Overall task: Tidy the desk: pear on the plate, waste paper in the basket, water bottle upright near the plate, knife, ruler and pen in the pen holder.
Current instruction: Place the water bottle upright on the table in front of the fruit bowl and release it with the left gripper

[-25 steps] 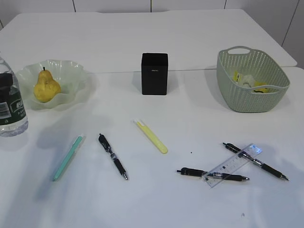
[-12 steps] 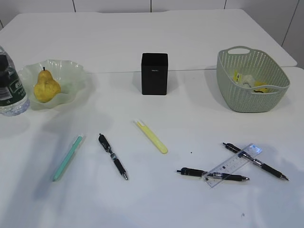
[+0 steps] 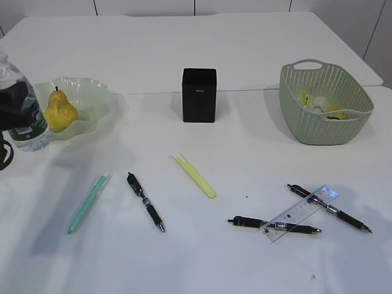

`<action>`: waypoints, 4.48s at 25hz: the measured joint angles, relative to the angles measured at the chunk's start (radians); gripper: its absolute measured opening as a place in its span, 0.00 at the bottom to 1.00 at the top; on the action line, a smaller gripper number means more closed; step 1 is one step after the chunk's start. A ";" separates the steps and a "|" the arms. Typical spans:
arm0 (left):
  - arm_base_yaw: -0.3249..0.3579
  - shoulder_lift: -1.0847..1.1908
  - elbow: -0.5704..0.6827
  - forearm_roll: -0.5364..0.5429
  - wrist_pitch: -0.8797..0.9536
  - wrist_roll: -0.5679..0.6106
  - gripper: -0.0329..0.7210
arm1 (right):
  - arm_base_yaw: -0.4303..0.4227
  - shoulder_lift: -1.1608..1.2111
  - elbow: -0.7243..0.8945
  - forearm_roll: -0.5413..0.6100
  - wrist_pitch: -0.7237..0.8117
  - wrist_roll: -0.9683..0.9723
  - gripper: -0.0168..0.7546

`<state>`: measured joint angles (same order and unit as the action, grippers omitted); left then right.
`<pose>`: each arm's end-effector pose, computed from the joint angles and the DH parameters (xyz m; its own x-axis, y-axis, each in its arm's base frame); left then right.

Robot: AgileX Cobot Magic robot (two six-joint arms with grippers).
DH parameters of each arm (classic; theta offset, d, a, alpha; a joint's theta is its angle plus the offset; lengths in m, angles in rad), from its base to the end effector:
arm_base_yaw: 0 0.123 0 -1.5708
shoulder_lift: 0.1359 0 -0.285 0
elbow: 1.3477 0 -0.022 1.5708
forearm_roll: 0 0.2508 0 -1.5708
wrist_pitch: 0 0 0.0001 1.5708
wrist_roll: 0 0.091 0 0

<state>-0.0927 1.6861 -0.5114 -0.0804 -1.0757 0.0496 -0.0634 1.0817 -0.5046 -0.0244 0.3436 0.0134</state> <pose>0.2969 -0.0212 0.1859 -0.0129 0.0125 -0.9998 0.0221 0.9997 0.0123 0.1937 -0.0131 0.2244 -0.7394 0.0373 -0.6723 0.0618 0.9980 -0.0125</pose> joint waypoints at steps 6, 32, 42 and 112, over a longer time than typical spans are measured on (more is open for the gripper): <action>0.000 0.057 0.000 0.005 0.000 0.000 0.51 | 0.000 0.000 0.000 0.000 -0.011 0.000 0.55; 0.000 0.264 -0.080 0.019 -0.060 0.000 0.51 | 0.000 0.000 0.000 0.000 -0.013 0.000 0.55; 0.000 0.267 -0.080 0.024 -0.064 0.000 0.51 | 0.000 0.000 0.000 0.000 -0.013 0.000 0.55; 0.000 0.149 0.033 0.063 -0.077 -0.075 0.82 | 0.000 0.000 0.000 0.000 -0.013 0.000 0.55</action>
<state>-0.0927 1.8353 -0.4786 -0.0175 -1.1530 -0.0253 -0.0634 1.0817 -0.5046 -0.0244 0.3303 0.0134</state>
